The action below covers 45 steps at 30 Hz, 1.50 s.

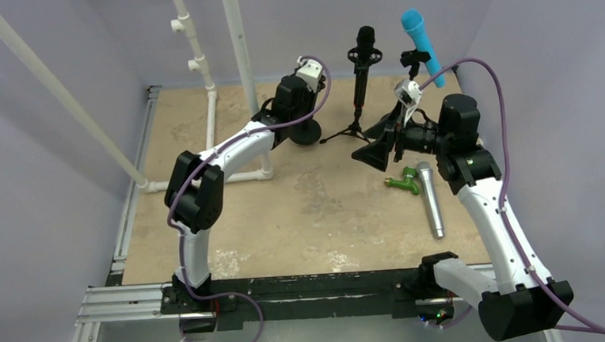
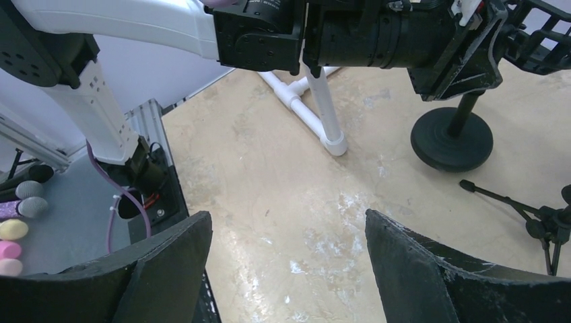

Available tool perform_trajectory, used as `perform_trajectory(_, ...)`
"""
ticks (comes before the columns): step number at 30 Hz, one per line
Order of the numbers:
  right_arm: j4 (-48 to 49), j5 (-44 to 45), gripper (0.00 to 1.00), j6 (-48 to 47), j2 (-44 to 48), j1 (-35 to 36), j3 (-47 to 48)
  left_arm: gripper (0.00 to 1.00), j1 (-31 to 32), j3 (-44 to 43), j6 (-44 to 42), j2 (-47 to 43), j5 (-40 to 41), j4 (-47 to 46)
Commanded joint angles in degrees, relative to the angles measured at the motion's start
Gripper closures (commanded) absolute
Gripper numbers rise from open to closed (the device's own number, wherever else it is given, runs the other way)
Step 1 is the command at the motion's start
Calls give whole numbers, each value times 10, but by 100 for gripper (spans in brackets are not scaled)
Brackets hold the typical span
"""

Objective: Remove the microphone from the stand

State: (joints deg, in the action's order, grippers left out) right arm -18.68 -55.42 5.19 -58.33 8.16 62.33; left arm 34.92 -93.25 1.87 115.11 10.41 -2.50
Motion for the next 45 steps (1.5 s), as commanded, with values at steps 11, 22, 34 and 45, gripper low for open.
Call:
perform_trajectory(11, 35, -21, 17, 17, 21, -15, -17, 100, -9, -90, 15, 54, 73, -48)
perform_trajectory(22, 44, -29, 16, 24, 24, -19, -24, 100, -10, -73, 47, 56, 106, -9)
perform_trajectory(34, 54, -28, 15, 31, 31, -24, -33, 74, -11, -36, 70, 35, 120, 11)
perform_trajectory(45, 64, -27, 15, 37, 39, -29, -41, 45, -10, -6, 105, 4, 89, 64)
